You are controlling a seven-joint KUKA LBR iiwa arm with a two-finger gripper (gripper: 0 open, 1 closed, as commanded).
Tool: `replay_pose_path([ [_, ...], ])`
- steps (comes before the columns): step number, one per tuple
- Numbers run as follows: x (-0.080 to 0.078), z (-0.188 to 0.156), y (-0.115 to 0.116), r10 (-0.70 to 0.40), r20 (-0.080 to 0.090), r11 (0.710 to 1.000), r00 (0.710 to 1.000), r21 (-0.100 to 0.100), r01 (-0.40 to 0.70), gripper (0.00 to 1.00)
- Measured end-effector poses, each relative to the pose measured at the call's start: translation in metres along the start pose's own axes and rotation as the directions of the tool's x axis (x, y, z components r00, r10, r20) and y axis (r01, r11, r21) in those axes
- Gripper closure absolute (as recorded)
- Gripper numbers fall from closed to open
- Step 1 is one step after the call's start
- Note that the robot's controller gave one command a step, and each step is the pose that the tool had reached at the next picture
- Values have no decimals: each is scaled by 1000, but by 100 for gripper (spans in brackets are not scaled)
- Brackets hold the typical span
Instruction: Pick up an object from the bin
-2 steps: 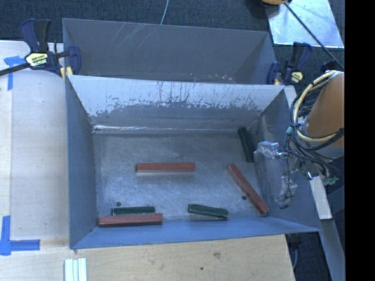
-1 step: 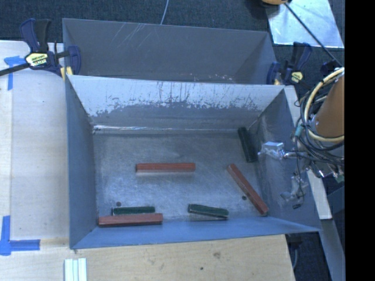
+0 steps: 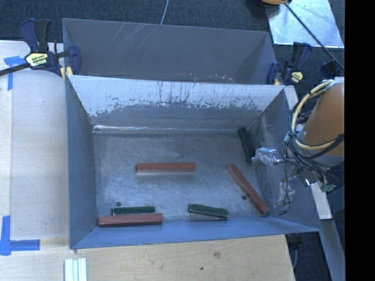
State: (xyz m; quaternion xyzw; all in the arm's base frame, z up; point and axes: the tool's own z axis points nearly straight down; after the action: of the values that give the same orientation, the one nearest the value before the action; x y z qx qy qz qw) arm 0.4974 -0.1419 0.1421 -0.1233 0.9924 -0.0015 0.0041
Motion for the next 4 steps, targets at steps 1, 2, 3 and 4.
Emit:
replay_pose_path([
  [1, 10, 71, 9, -3, 8, 1000, 1000, 1, 3, 0],
  [2, -11, 26, 64, 71, -7, 997, 997, -4, -72, 0],
  [3, -61, 47, 83, -9, 3, 1000, 1000, 0, 9, 0],
  [4, -65, 60, 102, 92, -5, 996, 996, -3, -92, 0],
])
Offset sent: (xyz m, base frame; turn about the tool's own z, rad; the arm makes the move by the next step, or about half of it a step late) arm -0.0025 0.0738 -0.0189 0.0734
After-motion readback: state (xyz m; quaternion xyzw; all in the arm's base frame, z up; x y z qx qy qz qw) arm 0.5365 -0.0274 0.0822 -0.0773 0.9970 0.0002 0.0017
